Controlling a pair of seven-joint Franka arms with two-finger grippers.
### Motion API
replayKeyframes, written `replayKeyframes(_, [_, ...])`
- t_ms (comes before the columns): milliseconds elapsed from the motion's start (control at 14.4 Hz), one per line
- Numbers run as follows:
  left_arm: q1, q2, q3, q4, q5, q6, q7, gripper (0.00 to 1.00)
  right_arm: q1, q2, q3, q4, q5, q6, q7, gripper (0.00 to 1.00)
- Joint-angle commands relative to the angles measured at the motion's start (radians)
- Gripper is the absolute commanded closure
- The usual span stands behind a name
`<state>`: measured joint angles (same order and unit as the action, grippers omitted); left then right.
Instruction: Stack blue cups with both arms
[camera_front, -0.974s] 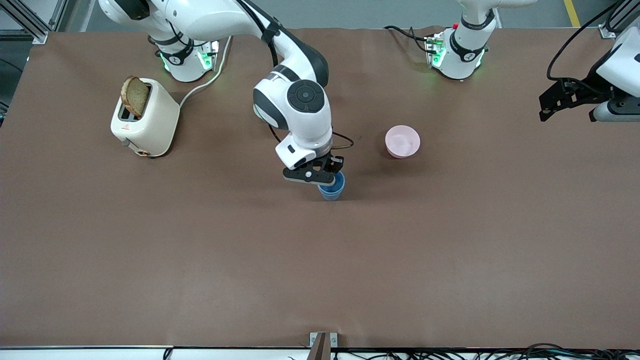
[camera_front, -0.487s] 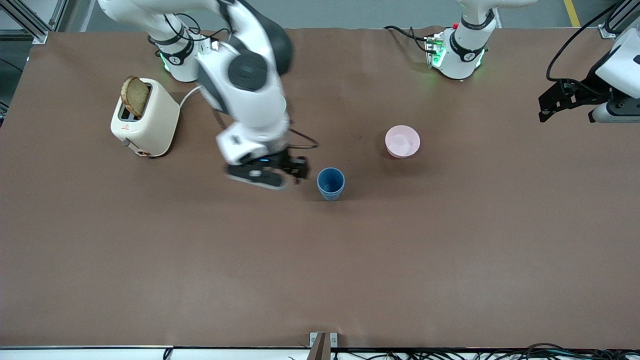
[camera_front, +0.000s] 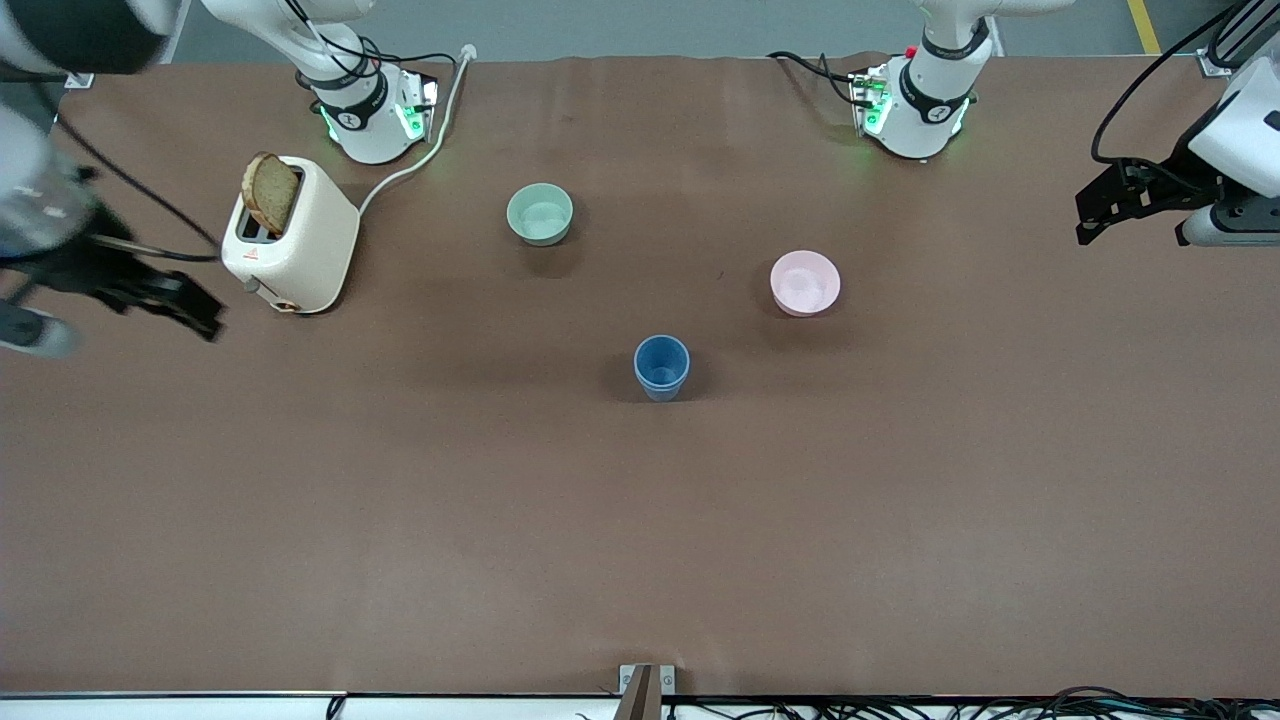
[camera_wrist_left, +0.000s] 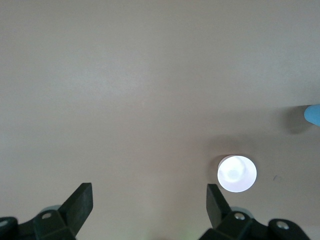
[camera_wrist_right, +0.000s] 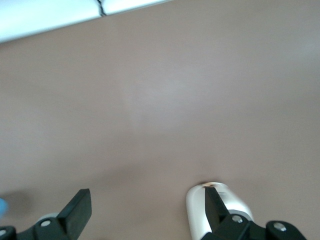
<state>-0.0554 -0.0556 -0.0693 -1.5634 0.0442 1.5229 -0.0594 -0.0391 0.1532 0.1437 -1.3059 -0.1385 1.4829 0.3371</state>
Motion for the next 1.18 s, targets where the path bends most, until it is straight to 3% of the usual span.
replayKeyframes(0, [0.0, -0.004, -0.009, -0.003, -0.015, 0.005, 0.001, 0.0, -0.087, -0.064, -0.007, -0.079, 0.039, -0.038, -0.145, 0.0])
replayKeyframes(209, [0.002, -0.003, -0.009, 0.002, -0.012, 0.005, 0.013, 0.0, -0.065, -0.173, -0.108, -0.229, 0.08, 0.023, -0.248, 0.0])
replayKeyframes(417, [-0.003, 0.009, -0.009, 0.026, -0.001, 0.003, 0.01, 0.0, -0.027, -0.176, -0.151, -0.236, 0.08, 0.028, -0.273, 0.0])
replayKeyframes(1113, [-0.001, 0.013, -0.009, 0.036, 0.0, 0.0, 0.01, 0.0, -0.024, -0.17, -0.148, -0.202, 0.117, 0.026, -0.276, 0.0])
